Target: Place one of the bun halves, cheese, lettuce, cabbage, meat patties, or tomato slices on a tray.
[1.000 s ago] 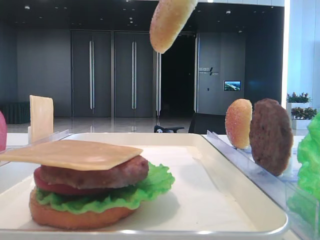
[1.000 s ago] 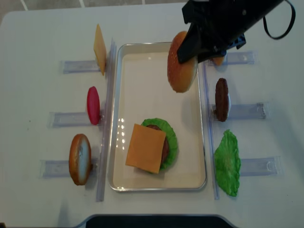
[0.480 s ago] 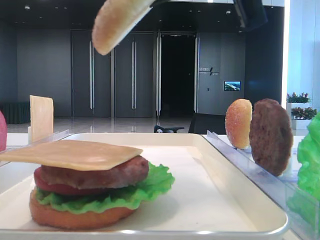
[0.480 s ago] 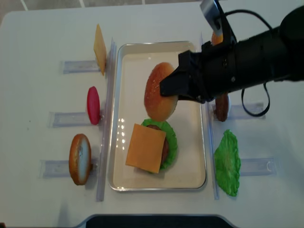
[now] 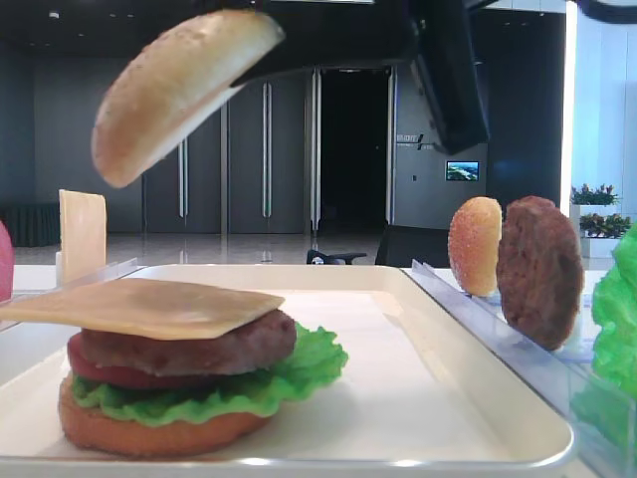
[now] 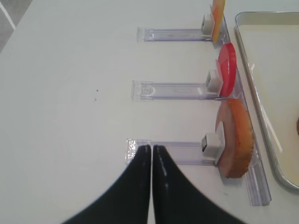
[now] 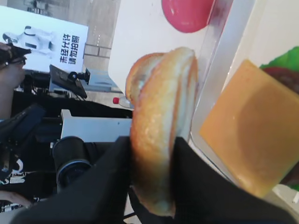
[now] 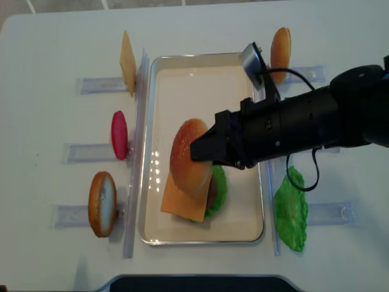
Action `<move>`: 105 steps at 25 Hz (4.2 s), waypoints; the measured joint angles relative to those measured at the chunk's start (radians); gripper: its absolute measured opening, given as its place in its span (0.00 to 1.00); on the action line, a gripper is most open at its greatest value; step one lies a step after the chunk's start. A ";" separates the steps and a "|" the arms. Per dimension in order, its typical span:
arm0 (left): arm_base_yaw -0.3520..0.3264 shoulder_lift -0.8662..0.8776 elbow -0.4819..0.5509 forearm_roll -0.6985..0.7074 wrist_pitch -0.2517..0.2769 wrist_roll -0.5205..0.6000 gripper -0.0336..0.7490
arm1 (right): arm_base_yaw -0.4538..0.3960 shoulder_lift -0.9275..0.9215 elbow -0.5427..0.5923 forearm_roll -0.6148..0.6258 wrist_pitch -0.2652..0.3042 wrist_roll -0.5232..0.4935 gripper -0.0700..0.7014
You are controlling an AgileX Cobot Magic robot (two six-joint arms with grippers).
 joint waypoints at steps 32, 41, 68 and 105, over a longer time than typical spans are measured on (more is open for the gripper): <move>0.000 0.000 0.000 0.000 0.000 0.000 0.04 | 0.050 0.217 -0.002 0.140 0.087 -0.204 0.38; 0.000 0.000 0.000 0.000 0.000 0.000 0.04 | 0.050 0.217 -0.002 0.140 0.087 -0.206 0.38; 0.000 0.000 0.000 0.000 0.000 0.000 0.04 | -0.029 0.107 -0.002 -0.062 -0.056 -0.206 0.65; 0.000 0.000 0.000 0.000 0.000 0.000 0.04 | -0.560 -0.637 -0.002 -1.674 0.106 0.904 0.65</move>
